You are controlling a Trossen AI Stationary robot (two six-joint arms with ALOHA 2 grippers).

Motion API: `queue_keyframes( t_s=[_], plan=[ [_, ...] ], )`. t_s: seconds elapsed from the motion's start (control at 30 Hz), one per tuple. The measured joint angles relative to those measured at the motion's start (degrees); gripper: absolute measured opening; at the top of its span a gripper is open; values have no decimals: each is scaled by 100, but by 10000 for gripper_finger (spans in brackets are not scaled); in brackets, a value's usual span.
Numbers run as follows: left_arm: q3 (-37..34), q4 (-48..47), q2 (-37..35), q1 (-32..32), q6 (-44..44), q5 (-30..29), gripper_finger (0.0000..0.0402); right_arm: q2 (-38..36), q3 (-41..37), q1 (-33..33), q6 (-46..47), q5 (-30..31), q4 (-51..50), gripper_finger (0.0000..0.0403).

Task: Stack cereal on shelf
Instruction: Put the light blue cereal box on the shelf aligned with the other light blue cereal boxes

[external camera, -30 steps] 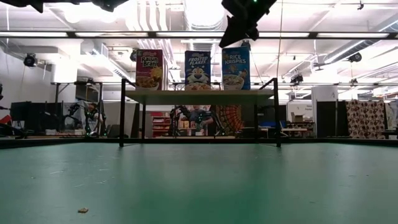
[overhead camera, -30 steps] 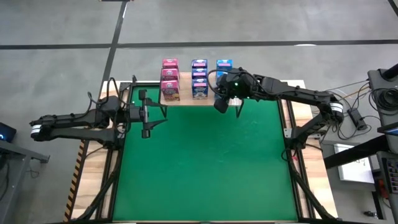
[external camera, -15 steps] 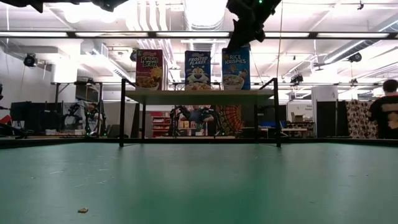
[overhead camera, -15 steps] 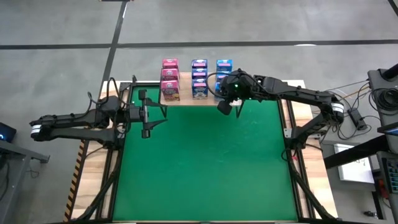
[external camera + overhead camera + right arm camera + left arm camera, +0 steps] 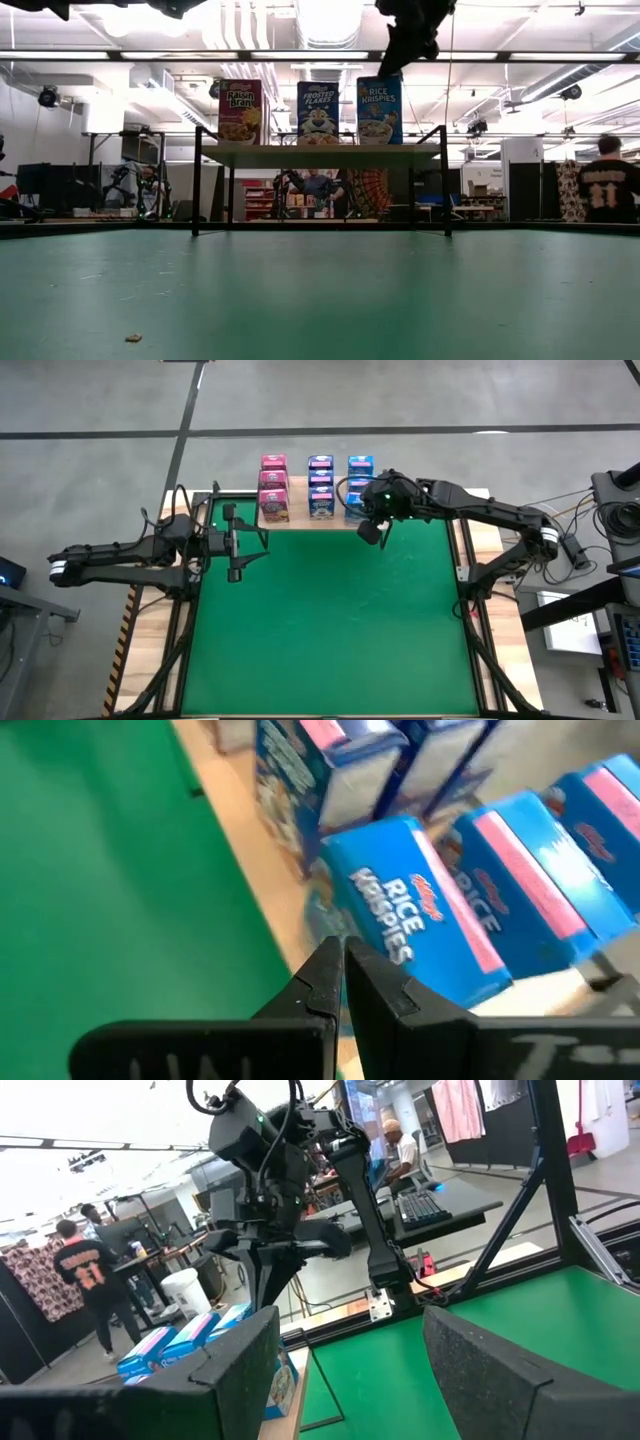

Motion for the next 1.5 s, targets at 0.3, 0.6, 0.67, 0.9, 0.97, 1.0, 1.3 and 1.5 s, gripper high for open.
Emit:
queue_keyframes(
  t_s=[0.3, 0.6, 0.67, 0.9, 0.97, 1.0, 1.3, 1.5],
  plan=[
    [2, 2, 0, 1, 24, 5, 231, -10, -12, 33, -309, -371, 1370, 9],
    [2, 2, -2, 1, 24, 5, 231, 319, -40, -2, -522, 109, 1551, 9],
    [2, 1, -4, 1, 24, 5, 231, 331, -42, -3, -563, 219, 1538, 9],
    [2, -2, -9, -1, 24, 3, 231, 313, -42, -4, -537, 235, 1308, 9],
    [2, -5, -9, 0, 24, 3, 231, 313, -54, -4, -474, 237, 1215, 9],
    [2, -8, -9, 1, 24, 3, 231, 313, -59, -4, -473, 239, 1196, 9],
    [2, -11, -9, -1, 24, 3, 231, 294, -61, -2, -473, 248, 1010, 9],
    [2, -11, -11, 1, 24, 3, 231, 283, -61, -1, -481, 242, 1012, 9]
  ],
)
